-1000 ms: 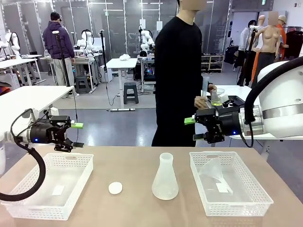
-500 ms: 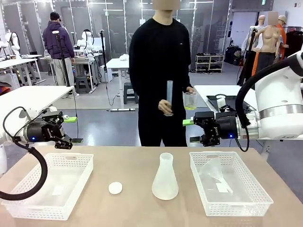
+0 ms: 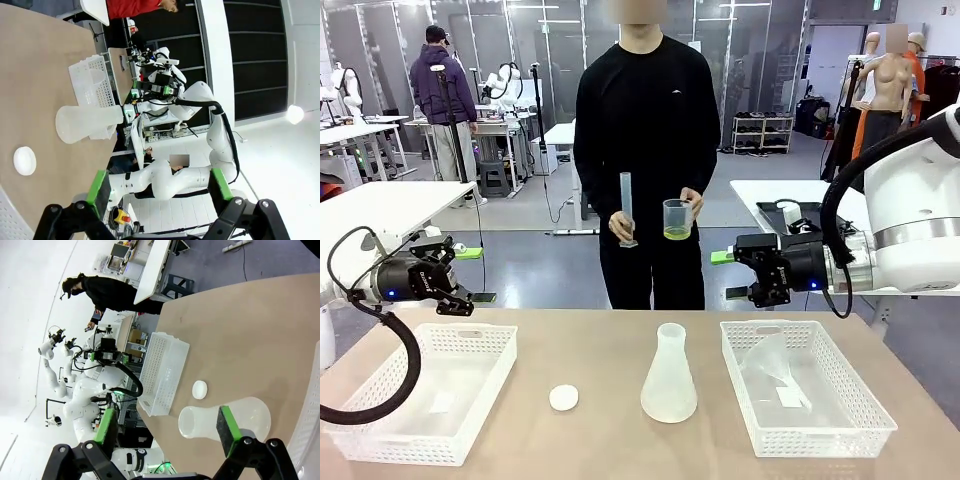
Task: Prepare the solutions needed for the experiment.
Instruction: Pick up the Plastic Funnel and insert it into the Big flask.
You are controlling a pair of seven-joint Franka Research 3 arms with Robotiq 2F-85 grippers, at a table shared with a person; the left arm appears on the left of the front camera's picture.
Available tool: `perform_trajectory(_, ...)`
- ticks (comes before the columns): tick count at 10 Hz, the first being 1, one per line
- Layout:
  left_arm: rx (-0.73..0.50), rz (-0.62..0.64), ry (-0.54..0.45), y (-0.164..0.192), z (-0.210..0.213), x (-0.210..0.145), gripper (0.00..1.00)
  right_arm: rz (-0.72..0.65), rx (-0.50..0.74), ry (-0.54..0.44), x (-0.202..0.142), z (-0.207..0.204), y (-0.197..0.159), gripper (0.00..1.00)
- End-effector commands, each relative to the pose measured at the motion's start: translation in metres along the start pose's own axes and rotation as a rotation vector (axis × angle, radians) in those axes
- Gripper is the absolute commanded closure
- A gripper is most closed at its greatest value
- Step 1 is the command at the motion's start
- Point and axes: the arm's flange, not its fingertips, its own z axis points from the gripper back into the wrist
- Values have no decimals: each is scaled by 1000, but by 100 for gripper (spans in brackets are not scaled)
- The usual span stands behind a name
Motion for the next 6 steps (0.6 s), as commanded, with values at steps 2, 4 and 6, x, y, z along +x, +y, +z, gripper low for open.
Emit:
perform_trajectory(2, 6, -7, 4, -3, 0, -1, 0, 113, -160, 55, 11, 9, 6, 0)
perform_trajectory(4, 6, -7, 4, -3, 0, -1, 0, 391, -560, 172, 29, 17, 23, 0)
perform_trajectory(6, 6, -7, 4, -3, 0, -1, 0, 640, -883, 360, 30, 2, 38, 0)
